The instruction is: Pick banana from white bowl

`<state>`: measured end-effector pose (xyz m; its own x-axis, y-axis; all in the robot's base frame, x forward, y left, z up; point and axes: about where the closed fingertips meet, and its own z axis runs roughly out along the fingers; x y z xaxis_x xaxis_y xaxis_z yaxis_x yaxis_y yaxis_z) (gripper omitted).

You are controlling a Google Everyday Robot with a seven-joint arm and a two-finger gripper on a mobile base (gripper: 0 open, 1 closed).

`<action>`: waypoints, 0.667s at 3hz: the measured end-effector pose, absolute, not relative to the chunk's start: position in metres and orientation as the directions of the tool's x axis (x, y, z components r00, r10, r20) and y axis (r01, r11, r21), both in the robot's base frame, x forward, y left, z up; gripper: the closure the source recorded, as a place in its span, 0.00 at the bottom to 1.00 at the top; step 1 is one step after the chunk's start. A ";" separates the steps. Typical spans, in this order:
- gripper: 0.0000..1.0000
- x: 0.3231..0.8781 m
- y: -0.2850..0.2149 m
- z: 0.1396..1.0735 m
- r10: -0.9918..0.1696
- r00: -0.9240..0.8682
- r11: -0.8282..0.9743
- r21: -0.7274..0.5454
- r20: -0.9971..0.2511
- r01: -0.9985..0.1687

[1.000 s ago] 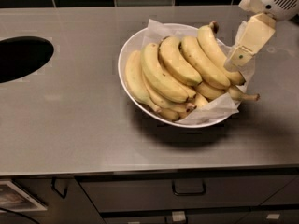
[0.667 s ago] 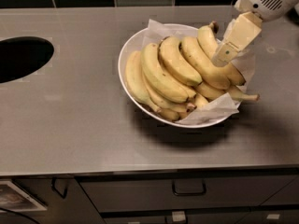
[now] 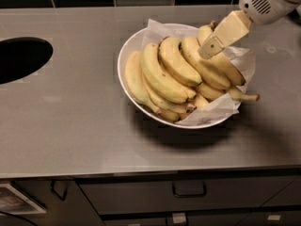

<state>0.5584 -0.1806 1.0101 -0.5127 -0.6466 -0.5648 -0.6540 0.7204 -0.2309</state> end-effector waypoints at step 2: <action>0.00 0.567 -0.176 1.016 -0.617 -0.504 0.743 -0.236 -0.604 -0.627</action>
Offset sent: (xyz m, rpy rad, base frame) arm 0.0090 0.0040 0.0052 0.0309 -0.0412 -0.0292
